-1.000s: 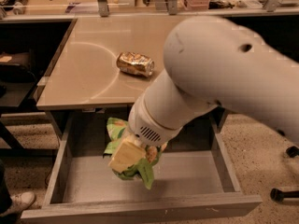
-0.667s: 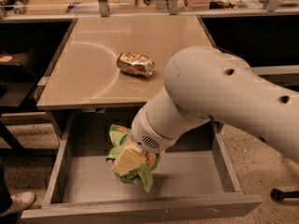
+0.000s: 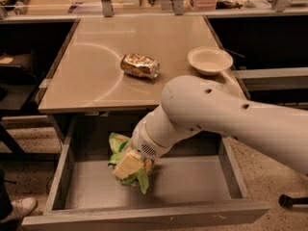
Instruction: Place green rice chip bag into top drawer
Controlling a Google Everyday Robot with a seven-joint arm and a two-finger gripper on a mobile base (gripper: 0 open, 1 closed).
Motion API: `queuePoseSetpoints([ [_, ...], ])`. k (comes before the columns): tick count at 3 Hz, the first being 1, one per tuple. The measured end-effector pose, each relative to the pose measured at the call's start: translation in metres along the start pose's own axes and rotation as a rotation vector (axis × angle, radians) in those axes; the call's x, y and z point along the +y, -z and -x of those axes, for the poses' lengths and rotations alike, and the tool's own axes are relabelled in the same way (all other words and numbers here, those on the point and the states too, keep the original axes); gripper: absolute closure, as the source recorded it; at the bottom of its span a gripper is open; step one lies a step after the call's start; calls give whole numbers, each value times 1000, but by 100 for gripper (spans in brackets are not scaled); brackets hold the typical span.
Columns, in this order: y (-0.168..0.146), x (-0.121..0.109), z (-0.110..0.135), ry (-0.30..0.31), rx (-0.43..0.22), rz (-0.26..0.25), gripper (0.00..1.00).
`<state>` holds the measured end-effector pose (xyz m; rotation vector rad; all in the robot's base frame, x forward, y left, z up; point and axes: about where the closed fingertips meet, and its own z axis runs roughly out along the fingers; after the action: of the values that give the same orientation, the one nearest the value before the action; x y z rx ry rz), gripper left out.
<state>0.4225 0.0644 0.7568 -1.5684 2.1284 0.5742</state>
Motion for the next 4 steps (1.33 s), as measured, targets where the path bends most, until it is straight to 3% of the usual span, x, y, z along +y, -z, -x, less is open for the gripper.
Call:
queuePoseSetpoints([
  [1,-49,-30,-13,16,-30,8,100],
  [2,-51,-30,-14,15,-31,10,100],
  [4,-51,-30,-14,15,-31,10,58],
])
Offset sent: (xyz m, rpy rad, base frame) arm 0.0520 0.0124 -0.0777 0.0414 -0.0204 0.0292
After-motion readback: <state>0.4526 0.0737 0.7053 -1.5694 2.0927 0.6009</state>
